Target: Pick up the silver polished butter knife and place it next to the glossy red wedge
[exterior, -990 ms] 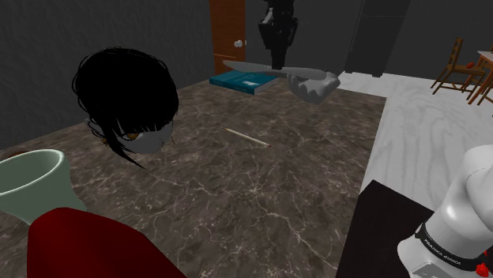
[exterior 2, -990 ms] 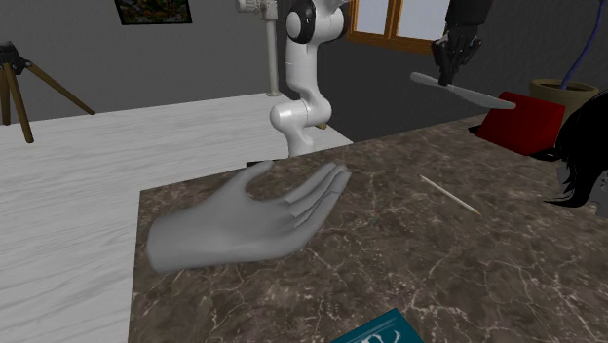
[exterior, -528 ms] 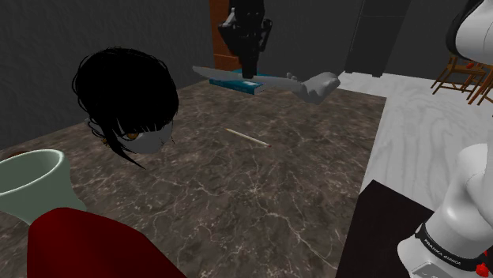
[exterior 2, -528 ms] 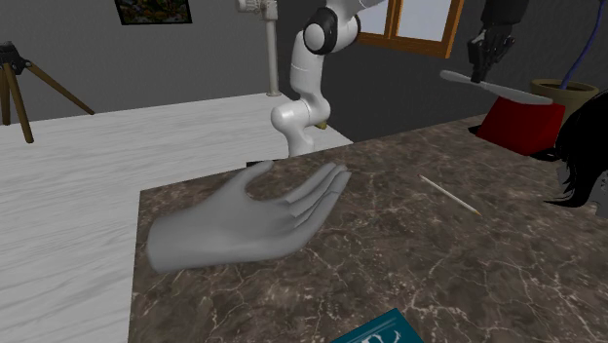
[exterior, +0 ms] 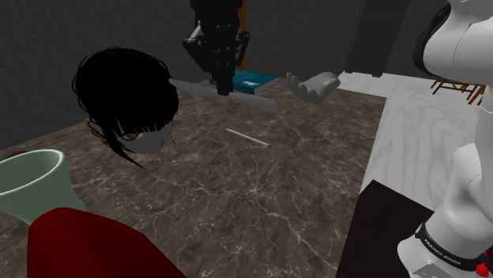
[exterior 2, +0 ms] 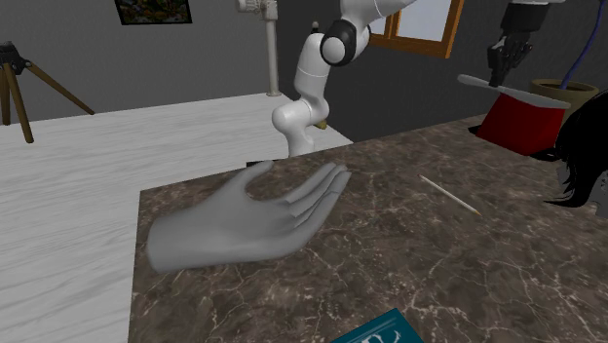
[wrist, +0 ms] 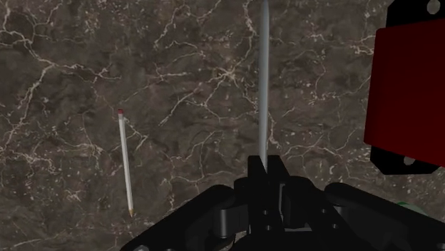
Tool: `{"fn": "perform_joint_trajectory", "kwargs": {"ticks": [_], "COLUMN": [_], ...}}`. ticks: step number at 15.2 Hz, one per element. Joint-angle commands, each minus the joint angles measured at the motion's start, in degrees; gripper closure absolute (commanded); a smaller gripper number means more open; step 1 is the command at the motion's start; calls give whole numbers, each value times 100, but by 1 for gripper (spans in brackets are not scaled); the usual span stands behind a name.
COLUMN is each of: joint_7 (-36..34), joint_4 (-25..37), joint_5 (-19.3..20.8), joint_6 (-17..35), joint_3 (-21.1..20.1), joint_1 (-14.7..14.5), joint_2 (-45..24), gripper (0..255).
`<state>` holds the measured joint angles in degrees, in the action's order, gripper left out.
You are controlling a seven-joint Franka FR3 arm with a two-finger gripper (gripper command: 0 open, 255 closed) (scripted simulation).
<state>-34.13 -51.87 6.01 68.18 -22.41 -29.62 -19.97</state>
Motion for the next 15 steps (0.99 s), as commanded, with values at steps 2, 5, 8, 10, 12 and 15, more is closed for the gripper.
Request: {"fn": "perform_joint_trajectory", "kwargs": {"ticks": [2,5,8,10,12,15], "joint_7": [26,63,97,118,137,162], "joint_4": [-653,-1219,-1703,-1993,-2262,-2633], "joint_5": [-113,-203,-272,-309,-341,-380], "joint_6": [401,758,1080,1280,1473,1749], "joint_3": [1,10,22,29,36,45], "joint_1": [129,228,298,335,365,402], "joint_2": [266,485,656,750,832,934], "gripper": [255,255,255,255,255,255]}}
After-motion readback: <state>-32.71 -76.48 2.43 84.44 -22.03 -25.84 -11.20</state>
